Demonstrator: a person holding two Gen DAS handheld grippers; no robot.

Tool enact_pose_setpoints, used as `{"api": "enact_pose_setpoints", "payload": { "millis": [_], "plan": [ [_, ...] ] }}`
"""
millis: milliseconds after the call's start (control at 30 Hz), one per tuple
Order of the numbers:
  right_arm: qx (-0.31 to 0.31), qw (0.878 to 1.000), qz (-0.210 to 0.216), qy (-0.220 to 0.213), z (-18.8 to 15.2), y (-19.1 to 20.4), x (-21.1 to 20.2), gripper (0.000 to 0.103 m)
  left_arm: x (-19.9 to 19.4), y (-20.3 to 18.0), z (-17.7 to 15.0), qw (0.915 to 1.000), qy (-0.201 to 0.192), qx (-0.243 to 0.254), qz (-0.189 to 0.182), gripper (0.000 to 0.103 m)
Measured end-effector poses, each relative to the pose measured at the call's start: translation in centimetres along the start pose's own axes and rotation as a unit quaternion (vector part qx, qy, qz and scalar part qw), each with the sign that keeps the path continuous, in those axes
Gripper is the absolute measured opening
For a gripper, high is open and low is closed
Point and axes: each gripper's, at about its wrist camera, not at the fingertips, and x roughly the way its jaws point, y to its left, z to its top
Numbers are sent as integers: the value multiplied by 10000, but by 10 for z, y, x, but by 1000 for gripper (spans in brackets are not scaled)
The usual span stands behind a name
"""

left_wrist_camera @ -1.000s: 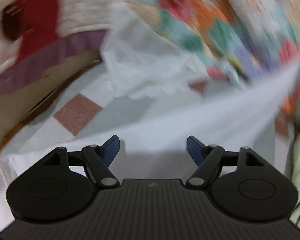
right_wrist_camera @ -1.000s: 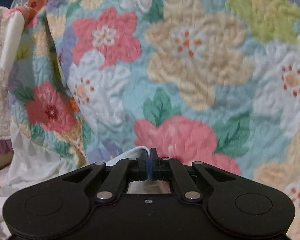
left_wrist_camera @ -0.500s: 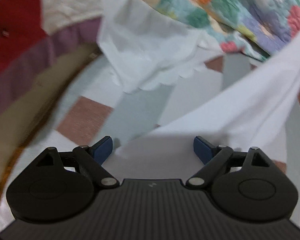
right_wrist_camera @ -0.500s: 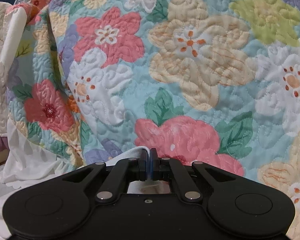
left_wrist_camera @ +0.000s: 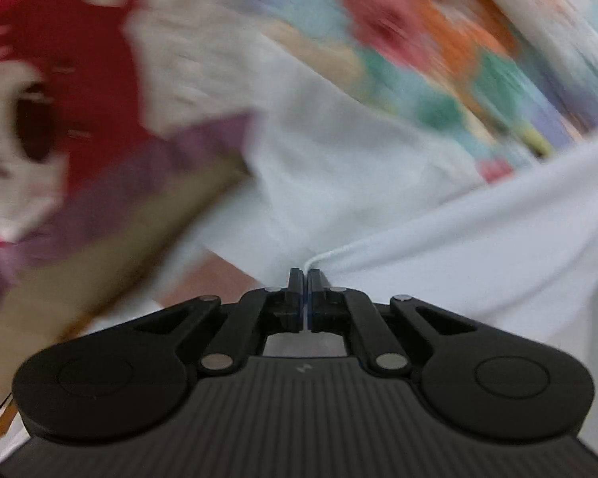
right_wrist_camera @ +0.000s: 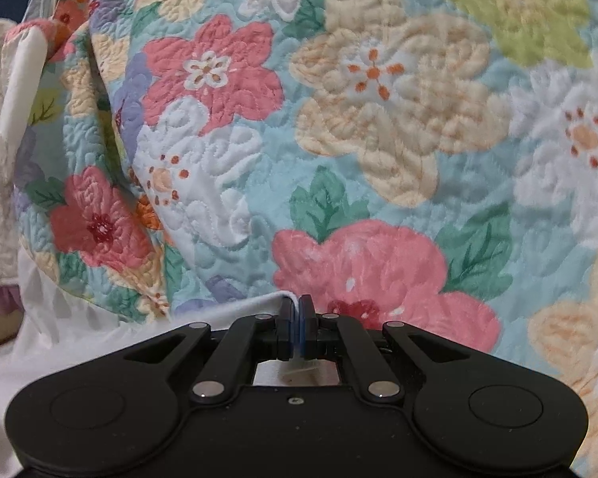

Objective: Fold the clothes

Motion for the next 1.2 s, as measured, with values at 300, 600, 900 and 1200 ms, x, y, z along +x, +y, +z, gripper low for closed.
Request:
{"api": "enact_pose_setpoints", "payload": {
  "millis": [300,600,900,1200],
  "plan": [
    [655,9969,-79,427,-7,-16,14,25,12,-46,-29,9935,213,653,908,44],
    [2060,9774,-111,472,-8,-58,12,26,-27,-116,-14,9908,-748,828,-765,59],
    [2412,9663,370,821,-7,-62,15,32,29,-182,3,9755,506,661,-2037,63],
    [2166,9679,930,870,-2,-46,14,37,76,-174,47,9474,1021,-1252,-2763,64]
  ]
}}
